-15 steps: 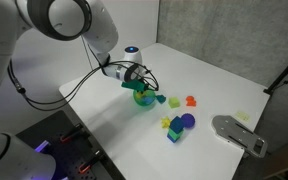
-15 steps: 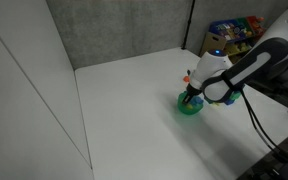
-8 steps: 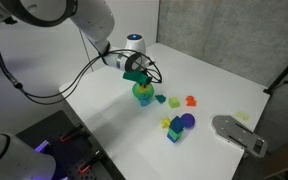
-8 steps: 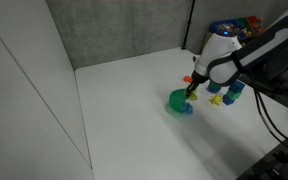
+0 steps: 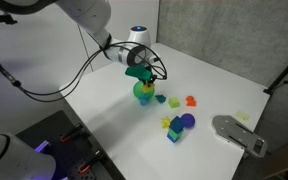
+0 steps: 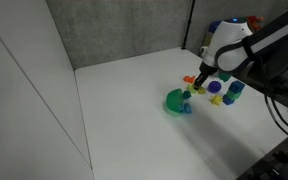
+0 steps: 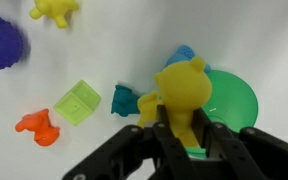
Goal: Move the yellow toy from the bowl to the stack of blocks
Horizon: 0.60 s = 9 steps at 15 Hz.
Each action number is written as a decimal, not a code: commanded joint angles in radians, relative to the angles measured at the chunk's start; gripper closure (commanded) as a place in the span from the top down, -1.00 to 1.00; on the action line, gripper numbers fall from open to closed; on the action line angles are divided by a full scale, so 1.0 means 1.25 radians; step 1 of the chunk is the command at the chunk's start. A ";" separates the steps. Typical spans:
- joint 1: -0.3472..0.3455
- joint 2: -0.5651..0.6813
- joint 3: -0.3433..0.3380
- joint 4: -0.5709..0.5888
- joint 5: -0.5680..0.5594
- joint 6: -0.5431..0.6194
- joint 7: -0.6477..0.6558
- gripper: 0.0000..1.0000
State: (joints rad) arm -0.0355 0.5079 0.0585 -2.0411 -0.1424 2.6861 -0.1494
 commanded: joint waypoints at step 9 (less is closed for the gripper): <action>-0.021 -0.113 -0.103 -0.058 -0.025 -0.052 0.001 -0.82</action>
State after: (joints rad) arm -0.0519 0.4294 -0.0337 -2.0730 -0.1460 2.6392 -0.1503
